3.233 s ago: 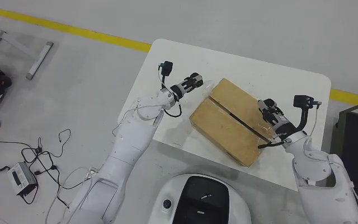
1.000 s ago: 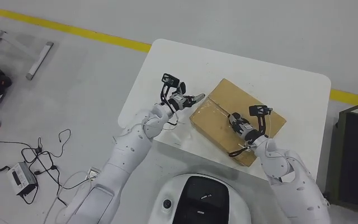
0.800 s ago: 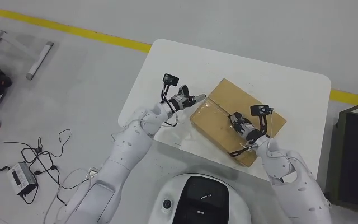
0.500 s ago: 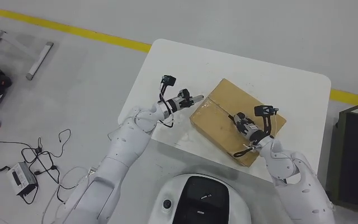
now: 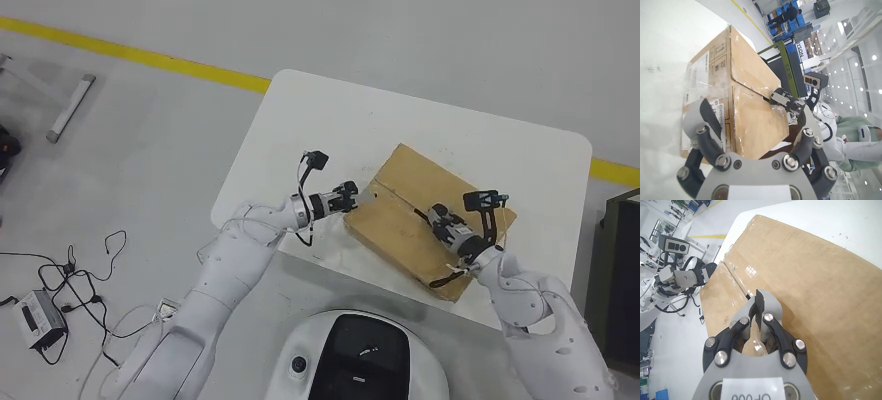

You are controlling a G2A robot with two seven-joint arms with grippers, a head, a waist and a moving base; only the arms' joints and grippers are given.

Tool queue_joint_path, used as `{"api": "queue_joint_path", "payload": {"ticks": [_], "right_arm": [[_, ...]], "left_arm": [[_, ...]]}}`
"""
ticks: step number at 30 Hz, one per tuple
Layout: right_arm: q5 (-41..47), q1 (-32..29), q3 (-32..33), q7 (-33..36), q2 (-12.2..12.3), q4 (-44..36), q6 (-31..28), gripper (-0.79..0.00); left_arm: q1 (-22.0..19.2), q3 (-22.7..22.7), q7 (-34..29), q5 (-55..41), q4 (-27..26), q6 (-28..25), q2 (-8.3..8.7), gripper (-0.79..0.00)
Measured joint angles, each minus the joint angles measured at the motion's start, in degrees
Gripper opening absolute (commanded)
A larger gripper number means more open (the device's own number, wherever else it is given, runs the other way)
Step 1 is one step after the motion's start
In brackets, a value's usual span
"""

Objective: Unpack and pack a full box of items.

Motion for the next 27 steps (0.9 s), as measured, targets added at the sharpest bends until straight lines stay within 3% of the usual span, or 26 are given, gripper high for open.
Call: {"api": "queue_joint_path", "payload": {"ticks": [9,16,22,24,27], "right_arm": [[-1.2,-1.77,3.5,2.45,0.82,-1.71,-2.77,-0.785],[-1.89,-2.77,4.25,3.52,1.16,-2.13,-4.45,-0.785],[-1.23,-3.3,4.25,2.41,1.17,-1.77,-4.0,-0.785],[-0.85,-3.4,4.21,2.13,1.16,-1.71,-3.87,-0.785],[-0.62,-3.49,4.11,1.69,1.15,-1.71,-3.56,-0.785]], "left_arm": [[4.83,1.51,-5.77,-4.93,-8.32,4.64,0.57,0.0],[7.35,-0.11,-5.61,-1.43,-14.48,6.16,1.76,0.0],[7.99,-3.03,-0.14,14.8,-19.68,3.0,3.41,0.0],[7.95,-3.02,4.25,26.86,-20.72,2.1,4.05,0.0],[9.5,-1.16,14.19,48.24,-19.65,5.22,4.11,0.0]]}}
